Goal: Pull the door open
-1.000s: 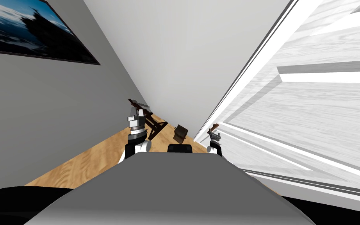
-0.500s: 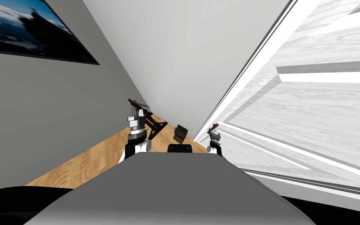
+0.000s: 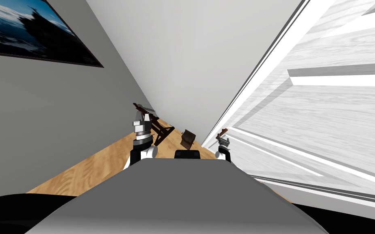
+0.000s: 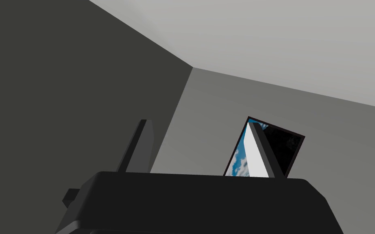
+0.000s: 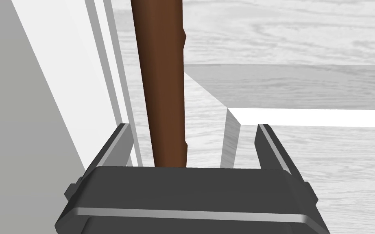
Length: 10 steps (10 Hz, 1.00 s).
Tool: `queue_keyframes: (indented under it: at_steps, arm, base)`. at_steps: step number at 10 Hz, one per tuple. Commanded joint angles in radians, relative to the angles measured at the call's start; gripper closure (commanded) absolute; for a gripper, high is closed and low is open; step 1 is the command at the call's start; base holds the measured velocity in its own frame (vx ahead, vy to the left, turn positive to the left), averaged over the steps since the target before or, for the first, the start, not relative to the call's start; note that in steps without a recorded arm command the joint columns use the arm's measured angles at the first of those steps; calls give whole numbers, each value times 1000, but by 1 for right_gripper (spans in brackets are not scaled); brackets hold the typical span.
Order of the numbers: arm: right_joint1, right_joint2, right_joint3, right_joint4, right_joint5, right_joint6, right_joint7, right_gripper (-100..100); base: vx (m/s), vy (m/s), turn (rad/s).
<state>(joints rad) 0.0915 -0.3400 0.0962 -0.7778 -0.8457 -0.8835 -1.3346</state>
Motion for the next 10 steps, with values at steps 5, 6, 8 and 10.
queue_keyframes:
  at_steps: [5, 6, 8, 10]
  arm:
    - [0, 0, 0, -1, 0, 0, 0, -100]
    - [0, 0, 0, -1, 0, 0, 0, -100]
    - [-7, 5, -6, 4, -1, 2, 6, -100]
    - [-7, 5, -6, 4, -1, 2, 6, -100]
  base:
    - [0, 1, -3]
    - [0, 0, 0]
    - [-1, -6, 18]
    - [0, 0, 0]
